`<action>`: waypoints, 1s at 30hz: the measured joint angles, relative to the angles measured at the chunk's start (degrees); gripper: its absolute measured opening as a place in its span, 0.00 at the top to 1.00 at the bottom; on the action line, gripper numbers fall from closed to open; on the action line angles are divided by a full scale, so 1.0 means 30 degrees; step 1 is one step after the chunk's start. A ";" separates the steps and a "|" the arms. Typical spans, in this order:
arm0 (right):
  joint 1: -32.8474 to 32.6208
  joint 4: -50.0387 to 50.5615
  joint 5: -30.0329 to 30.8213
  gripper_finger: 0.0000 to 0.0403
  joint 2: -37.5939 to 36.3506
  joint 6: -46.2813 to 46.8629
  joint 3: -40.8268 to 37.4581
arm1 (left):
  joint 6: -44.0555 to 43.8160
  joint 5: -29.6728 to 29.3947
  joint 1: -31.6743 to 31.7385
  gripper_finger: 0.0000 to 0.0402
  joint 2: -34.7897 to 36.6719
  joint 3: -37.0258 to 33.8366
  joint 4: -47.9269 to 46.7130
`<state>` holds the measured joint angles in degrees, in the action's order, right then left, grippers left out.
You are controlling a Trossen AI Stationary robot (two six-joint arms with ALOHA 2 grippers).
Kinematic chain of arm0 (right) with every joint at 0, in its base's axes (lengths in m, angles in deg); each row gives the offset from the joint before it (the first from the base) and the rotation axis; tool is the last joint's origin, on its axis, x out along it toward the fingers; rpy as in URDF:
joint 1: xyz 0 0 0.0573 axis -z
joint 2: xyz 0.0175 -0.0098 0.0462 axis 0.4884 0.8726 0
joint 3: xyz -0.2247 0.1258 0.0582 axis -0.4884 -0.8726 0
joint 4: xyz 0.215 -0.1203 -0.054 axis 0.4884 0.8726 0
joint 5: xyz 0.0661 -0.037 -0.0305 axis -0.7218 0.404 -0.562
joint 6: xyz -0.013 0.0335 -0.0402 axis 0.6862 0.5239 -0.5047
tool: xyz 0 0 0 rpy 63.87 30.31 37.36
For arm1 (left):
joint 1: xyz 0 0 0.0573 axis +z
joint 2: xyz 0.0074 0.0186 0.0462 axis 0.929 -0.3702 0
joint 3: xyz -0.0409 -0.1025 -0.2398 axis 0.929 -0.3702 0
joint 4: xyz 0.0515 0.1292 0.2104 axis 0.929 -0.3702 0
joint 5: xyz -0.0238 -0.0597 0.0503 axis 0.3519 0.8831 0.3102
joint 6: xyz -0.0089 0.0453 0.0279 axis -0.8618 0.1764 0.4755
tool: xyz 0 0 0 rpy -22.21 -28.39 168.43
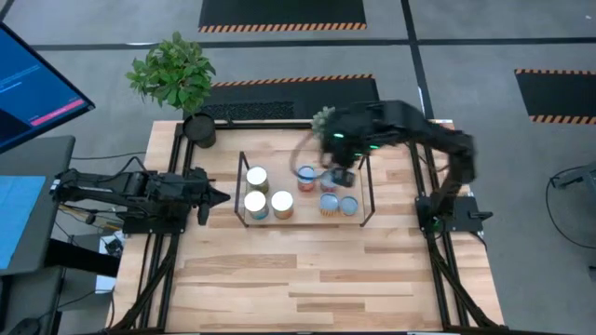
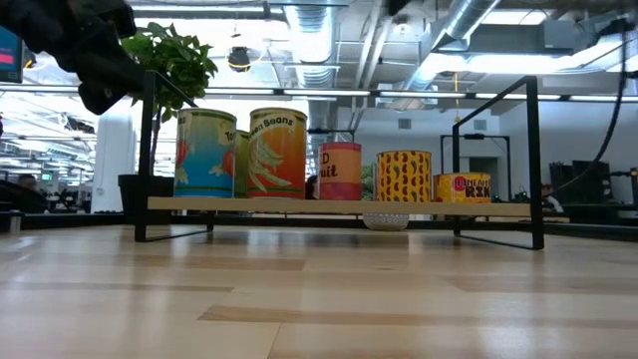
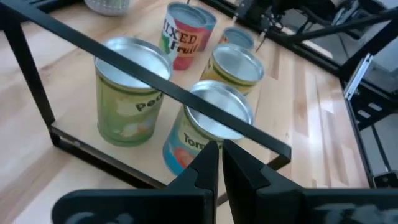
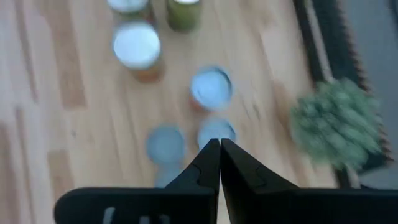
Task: Pick and place cans onto a shelf
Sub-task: Return to Home Position
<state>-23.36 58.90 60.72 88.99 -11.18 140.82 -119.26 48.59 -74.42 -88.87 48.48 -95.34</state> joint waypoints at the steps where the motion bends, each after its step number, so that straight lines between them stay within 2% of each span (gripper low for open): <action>1: -0.0297 -0.0155 0.0552 0.91 -0.0911 0.0195 -0.0749 | 0.0032 -0.0031 0.0004 0.98 0.0064 0.0000 0.0014; 4: -0.1517 -0.1101 0.2986 0.91 -0.3936 0.1365 -0.4192 | 0.0607 -0.0118 0.0007 0.98 0.0578 0.0000 0.0031; 8: -0.3582 -0.4180 0.5600 0.92 -0.8840 0.4136 -1.0708 | 0.1849 -0.0117 0.0007 0.98 0.1346 0.0000 0.0536; 15: -0.6407 -1.4735 0.5556 0.92 -1.7430 0.4332 -2.2144 | 0.3941 0.0550 0.0007 0.98 0.2461 0.0000 0.1539; 21: -0.7596 -2.2335 0.5543 0.91 -2.2806 0.2854 -2.9970 | 0.5816 0.1538 0.0007 0.98 0.3899 0.0000 0.1886; 25: -0.7842 -2.6313 0.5552 0.92 -2.5456 0.1819 -3.3940 | 0.7072 0.2219 0.0007 0.98 0.5273 0.0000 0.2080; 30: -0.7806 -2.8996 0.5601 0.92 -2.8214 0.0914 -3.7086 | 0.7548 0.2550 0.0007 0.98 0.7084 0.0000 0.2294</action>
<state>-46.77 -28.08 77.53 4.35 -8.44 29.56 -96.62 56.24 -74.40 -67.62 48.48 -88.45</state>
